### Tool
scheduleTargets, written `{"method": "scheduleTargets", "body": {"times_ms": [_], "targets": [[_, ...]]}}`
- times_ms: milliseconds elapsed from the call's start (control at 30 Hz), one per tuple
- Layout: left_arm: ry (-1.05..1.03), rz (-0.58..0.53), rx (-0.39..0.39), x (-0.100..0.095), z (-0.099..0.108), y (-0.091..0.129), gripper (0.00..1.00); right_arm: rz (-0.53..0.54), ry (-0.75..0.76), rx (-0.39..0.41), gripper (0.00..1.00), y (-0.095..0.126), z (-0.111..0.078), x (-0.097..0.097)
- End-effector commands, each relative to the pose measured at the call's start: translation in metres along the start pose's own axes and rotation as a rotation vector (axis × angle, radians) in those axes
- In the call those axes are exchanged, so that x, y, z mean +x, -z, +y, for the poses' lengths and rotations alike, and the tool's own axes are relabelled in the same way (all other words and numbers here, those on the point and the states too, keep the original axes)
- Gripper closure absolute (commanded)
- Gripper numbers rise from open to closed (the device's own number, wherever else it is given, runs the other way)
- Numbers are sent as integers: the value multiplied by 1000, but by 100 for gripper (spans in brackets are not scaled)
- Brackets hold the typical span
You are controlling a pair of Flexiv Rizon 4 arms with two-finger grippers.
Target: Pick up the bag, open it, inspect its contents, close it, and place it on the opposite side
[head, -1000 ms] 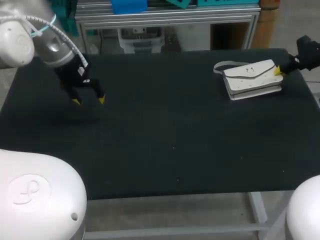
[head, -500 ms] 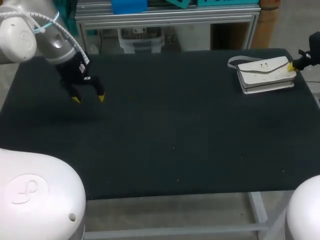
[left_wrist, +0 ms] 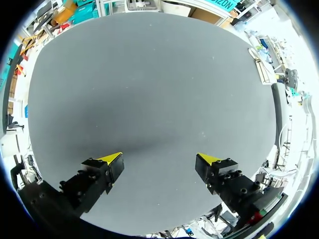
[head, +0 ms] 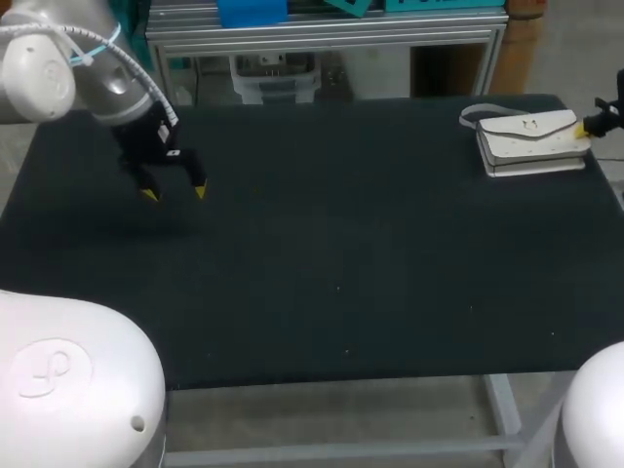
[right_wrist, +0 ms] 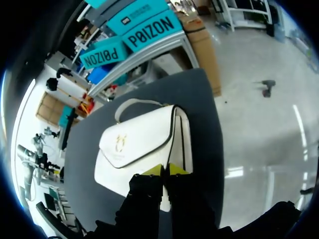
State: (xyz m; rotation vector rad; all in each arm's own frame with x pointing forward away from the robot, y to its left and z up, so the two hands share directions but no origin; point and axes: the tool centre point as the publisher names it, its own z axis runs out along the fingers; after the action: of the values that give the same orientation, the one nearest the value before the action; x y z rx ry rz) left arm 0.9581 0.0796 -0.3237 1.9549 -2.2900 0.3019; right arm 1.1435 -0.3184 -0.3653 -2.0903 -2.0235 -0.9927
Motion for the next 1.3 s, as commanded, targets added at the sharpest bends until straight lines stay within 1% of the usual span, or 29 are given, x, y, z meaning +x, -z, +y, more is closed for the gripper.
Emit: {"method": "scheduleTargets", "body": {"times_ms": [33, 167, 300, 333, 367, 400, 600, 767, 1000, 1167, 1300], "targets": [[4, -5, -5, 1, -2, -1, 0, 17, 1, 64, 100, -14, 20, -8], [12, -3, -5, -1, -1, -1, 0, 18, 17, 81, 100, -23, 17, -1], [14, -2, -4, -3, 1, 0, 0, 20, 0, 84, 100, -26, 13, -2], [15, -3, -3, -3, 1, 1, 0, 16, -7, 83, 89, -24, 13, -3], [14, -4, -1, -4, 2, 2, 0, 12, -13, 79, 43, -21, 12, -3], [13, -4, 1, -4, 3, 3, 0, 9, -16, 73, 0, -18, 11, -3], [7, 0, 12, -4, 5, 8, 0, -38, -21, 48, 0, 6, 6, 4], [-8, 8, 19, -2, 9, 10, 0, -66, 1, 40, 0, 29, -5, 15], [-8, -8, 39, -1, 14, 16, 0, -127, 54, 69, 0, 55, -27, 38], [3, -38, 64, -2, 14, 22, 0, -168, 75, 90, 0, 71, -39, 48], [25, -71, 68, -3, 12, 25, 0, -199, 88, 117, 0, 81, -52, 58]]}}
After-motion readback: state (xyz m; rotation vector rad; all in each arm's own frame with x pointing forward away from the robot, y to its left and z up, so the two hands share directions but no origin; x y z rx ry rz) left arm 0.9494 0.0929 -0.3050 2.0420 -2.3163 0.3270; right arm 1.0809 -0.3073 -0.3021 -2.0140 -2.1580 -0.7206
